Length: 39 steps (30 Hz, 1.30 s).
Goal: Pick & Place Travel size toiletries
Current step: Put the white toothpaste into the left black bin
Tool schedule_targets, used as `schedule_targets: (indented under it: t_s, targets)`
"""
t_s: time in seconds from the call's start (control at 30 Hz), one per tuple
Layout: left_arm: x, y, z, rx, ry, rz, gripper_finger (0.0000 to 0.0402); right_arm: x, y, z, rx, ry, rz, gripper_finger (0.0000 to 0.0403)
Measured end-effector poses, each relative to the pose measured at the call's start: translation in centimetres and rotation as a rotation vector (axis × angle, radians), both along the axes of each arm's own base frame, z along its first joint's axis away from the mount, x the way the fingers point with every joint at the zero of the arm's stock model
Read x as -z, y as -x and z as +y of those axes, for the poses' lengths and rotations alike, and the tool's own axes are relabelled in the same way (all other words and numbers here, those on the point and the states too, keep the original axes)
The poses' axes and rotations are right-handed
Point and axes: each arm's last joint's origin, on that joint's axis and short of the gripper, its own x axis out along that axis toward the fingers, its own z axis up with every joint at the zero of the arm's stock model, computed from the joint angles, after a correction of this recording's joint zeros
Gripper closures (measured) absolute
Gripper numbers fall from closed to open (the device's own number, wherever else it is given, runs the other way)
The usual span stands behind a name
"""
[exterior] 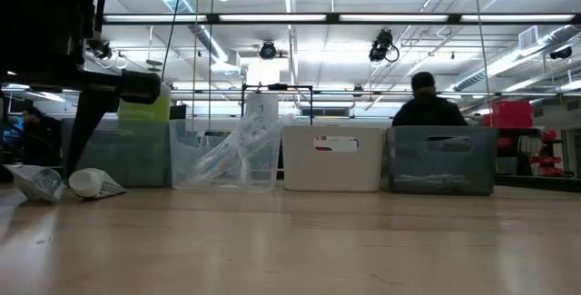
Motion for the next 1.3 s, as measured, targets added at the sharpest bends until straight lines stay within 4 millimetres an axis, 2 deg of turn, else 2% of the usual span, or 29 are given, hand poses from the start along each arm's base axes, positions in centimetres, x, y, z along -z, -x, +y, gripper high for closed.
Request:
schedule_targets:
  t_s: [0.63, 1.03, 1.3]
  targets:
    - [0.84, 0.30, 0.07, -0.015, 0.037, 0.002, 0.0183, 0.00, 0.00, 0.00, 0.000, 0.000, 0.000, 0.0389]
    - [0.84, 0.34, 0.01, -0.009, 0.067, 0.018, 0.0276, 0.01, 0.00, 0.00, -0.001, 0.000, 0.001, 0.0389]
    - [0.83, 0.33, 0.01, -0.009, 0.068, 0.017, 0.0311, 0.01, 0.00, 0.00, -0.001, 0.000, 0.001, 0.0389]
